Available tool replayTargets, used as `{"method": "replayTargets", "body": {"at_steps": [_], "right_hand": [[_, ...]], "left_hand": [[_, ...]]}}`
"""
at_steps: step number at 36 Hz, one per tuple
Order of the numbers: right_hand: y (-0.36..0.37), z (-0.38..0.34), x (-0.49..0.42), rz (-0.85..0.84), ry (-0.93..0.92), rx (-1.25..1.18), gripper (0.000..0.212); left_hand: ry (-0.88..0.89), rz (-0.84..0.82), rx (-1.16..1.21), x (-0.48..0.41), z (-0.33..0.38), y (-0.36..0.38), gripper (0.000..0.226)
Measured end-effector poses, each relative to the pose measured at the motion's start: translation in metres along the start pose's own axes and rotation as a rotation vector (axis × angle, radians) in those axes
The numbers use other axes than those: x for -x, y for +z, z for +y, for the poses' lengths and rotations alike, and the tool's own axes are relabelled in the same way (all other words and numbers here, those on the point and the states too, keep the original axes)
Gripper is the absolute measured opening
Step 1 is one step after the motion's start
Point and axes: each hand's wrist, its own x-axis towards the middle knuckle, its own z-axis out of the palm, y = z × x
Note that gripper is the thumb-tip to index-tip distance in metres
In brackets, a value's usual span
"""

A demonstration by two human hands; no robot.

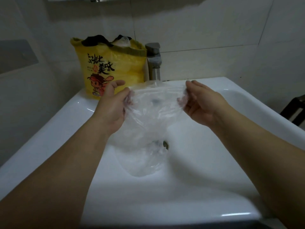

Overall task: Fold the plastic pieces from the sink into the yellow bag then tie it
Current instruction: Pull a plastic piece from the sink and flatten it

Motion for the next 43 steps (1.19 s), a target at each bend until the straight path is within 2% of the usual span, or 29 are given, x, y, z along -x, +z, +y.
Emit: {"method": "replayTargets", "body": {"at_steps": [3, 6, 7, 9, 12, 15, 17, 20, 23, 26, 29, 32, 34, 36, 40, 42, 43], "right_hand": [[-0.002, -0.005, 0.004, -0.031, 0.020, 0.011, 0.039], [-0.005, -0.006, 0.010, -0.259, 0.043, 0.205, 0.024], [-0.005, -0.005, 0.011, -0.271, 0.017, 0.279, 0.026], [-0.005, -0.003, 0.013, -0.200, -0.067, 0.451, 0.035], [-0.007, -0.002, 0.012, -0.109, -0.137, 0.646, 0.048], [-0.009, 0.000, 0.011, -0.071, -0.210, 0.876, 0.054], [-0.009, 0.003, 0.011, -0.060, -0.262, 1.011, 0.046], [-0.008, 0.003, 0.011, -0.002, -0.358, 1.093, 0.020], [-0.011, 0.000, 0.006, 0.062, -0.402, 1.030, 0.027], [-0.007, -0.003, 0.007, 0.050, -0.306, 0.754, 0.029], [0.000, -0.001, 0.010, -0.006, -0.249, 0.510, 0.023], [0.002, 0.002, 0.010, 0.013, -0.296, 0.509, 0.018], [0.001, 0.003, 0.009, 0.047, -0.339, 0.530, 0.014], [0.000, 0.003, 0.007, 0.067, -0.364, 0.529, 0.012], [0.001, 0.005, 0.008, 0.092, -0.381, 0.519, 0.011], [0.000, 0.004, 0.007, 0.120, -0.379, 0.516, 0.013], [0.000, 0.003, 0.007, 0.132, -0.373, 0.514, 0.013]], "left_hand": [[-0.040, -0.051, 0.019, 0.003, 0.001, -0.002, 0.022], [-0.092, -0.135, -0.015, 0.008, 0.003, -0.002, 0.012], [-0.094, -0.167, -0.062, 0.010, 0.003, -0.002, 0.009], [-0.056, -0.203, -0.222, 0.013, 0.004, -0.005, 0.021], [0.102, -0.156, -0.525, 0.014, 0.000, -0.010, 0.038], [0.175, -0.093, -0.659, 0.013, -0.004, -0.013, 0.031], [0.201, -0.072, -0.676, 0.012, -0.005, -0.013, 0.016], [0.193, -0.042, -0.622, 0.012, -0.002, -0.010, 0.009], [0.078, -0.058, -0.418, 0.013, 0.004, -0.006, 0.009], [-0.040, -0.087, -0.180, 0.014, 0.008, 0.001, 0.005], [-0.040, -0.094, -0.172, 0.017, 0.007, 0.008, 0.006], [-0.020, -0.050, -0.195, 0.019, 0.003, 0.009, 0.006], [-0.032, -0.028, -0.193, 0.018, 0.001, 0.007, 0.022], [-0.096, -0.103, -0.149, 0.019, 0.003, 0.006, 0.039], [-0.352, -0.377, 0.022, 0.024, 0.011, 0.003, 0.050], [-0.406, -0.447, 0.010, 0.025, 0.010, 0.001, 0.048], [-0.397, -0.448, -0.041, 0.025, 0.008, 0.001, 0.039]]}}
